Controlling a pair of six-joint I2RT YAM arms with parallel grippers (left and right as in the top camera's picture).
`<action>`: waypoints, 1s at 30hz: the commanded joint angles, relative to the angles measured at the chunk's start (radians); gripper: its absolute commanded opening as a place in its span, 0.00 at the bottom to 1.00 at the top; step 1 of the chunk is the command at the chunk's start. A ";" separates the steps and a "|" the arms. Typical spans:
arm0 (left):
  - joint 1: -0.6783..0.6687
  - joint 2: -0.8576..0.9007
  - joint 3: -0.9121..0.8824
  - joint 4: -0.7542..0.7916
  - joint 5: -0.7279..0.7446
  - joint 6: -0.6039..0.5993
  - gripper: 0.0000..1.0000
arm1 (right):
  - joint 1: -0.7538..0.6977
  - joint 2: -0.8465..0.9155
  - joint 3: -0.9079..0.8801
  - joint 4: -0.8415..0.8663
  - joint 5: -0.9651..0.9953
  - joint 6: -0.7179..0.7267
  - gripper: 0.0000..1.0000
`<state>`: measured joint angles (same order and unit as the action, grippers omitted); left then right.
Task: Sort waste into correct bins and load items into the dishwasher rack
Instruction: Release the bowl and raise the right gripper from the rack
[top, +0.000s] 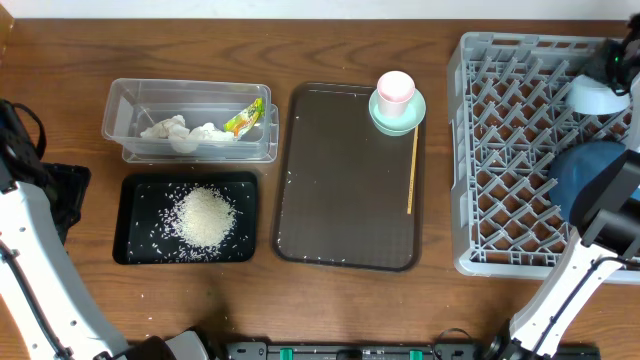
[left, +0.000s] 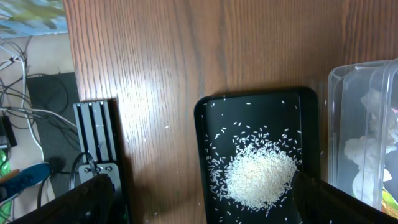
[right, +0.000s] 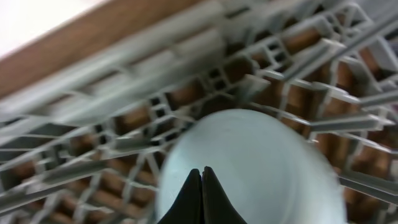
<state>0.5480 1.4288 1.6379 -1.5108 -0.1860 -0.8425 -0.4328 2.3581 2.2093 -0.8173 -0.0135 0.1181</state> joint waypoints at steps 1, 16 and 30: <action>0.003 0.002 0.002 -0.003 -0.008 -0.016 0.94 | -0.016 -0.001 0.003 0.000 0.066 -0.011 0.01; 0.003 0.002 0.002 -0.003 -0.008 -0.016 0.94 | -0.107 -0.029 0.003 -0.119 0.062 0.042 0.01; 0.003 0.002 0.002 -0.003 -0.008 -0.016 0.94 | -0.112 -0.232 0.003 -0.117 -0.180 0.053 0.03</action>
<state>0.5480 1.4292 1.6375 -1.5108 -0.1864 -0.8425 -0.5694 2.2257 2.2093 -0.9520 -0.0063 0.1539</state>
